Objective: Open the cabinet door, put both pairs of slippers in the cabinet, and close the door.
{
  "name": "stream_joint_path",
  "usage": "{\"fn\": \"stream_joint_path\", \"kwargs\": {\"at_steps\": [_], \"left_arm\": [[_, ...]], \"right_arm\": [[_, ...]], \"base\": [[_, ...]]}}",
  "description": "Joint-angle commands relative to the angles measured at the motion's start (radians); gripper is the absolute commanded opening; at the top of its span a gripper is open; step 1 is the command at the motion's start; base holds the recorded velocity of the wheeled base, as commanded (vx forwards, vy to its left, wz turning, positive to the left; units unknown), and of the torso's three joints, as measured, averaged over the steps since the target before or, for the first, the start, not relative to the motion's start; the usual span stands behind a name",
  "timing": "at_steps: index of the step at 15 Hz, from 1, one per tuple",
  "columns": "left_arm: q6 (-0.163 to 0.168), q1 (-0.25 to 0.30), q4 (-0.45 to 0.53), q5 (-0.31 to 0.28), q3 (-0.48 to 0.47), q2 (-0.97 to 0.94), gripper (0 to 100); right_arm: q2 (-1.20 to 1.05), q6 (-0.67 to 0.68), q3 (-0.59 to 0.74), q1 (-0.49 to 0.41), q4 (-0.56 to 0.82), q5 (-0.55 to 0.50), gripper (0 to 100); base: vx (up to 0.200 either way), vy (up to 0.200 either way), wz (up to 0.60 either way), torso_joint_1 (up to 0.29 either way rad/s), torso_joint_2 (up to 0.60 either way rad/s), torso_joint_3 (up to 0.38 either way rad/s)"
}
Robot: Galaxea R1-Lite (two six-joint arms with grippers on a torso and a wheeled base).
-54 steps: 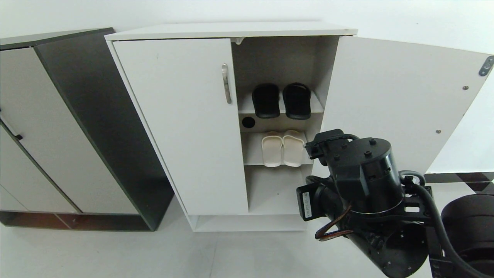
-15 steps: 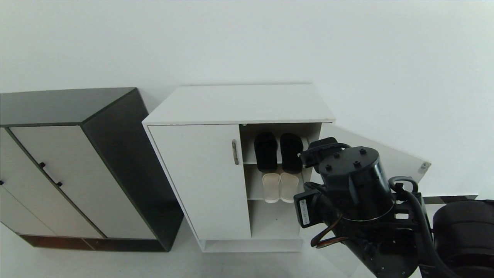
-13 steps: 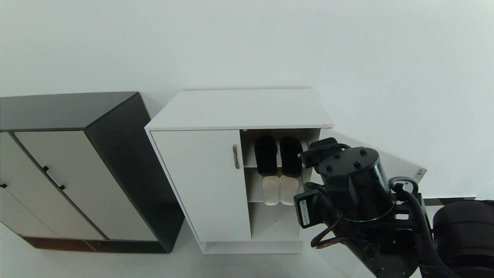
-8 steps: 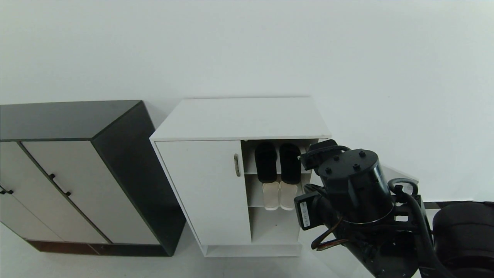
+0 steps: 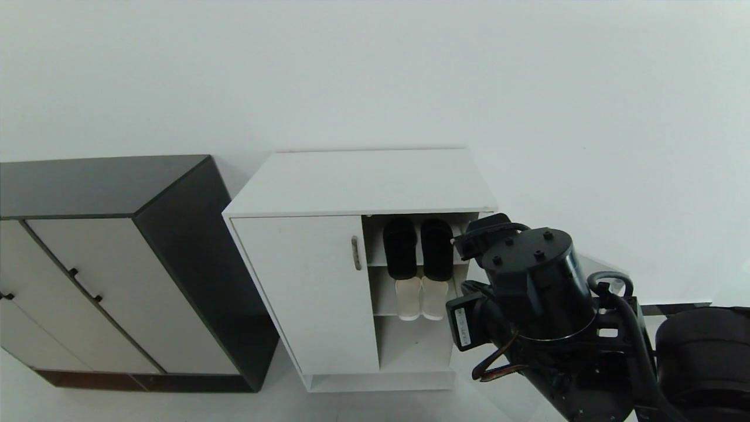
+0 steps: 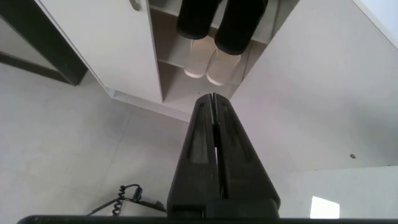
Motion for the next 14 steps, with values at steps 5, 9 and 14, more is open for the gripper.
{"fn": "stream_joint_path", "kwargs": {"at_steps": [5,9,14], "left_arm": [[-0.002,0.000,0.000,0.001,0.000,0.000,0],[-0.008,0.000,0.000,0.009,0.000,0.000,0],[-0.008,0.000,0.000,0.009,0.000,0.000,0]], "right_arm": [[-0.002,-0.026,-0.003,-0.063,-0.003,-0.002,0],[0.006,-0.040,-0.049,-0.170,-0.023,0.043,0],[-0.008,-0.041,-0.104,-0.301,-0.023,0.152,0]], "base": [[0.000,0.000,-0.36,0.004,0.00,0.001],[0.000,0.000,0.00,0.000,0.00,0.000],[-0.120,0.000,0.00,0.005,0.00,-0.001]]}}
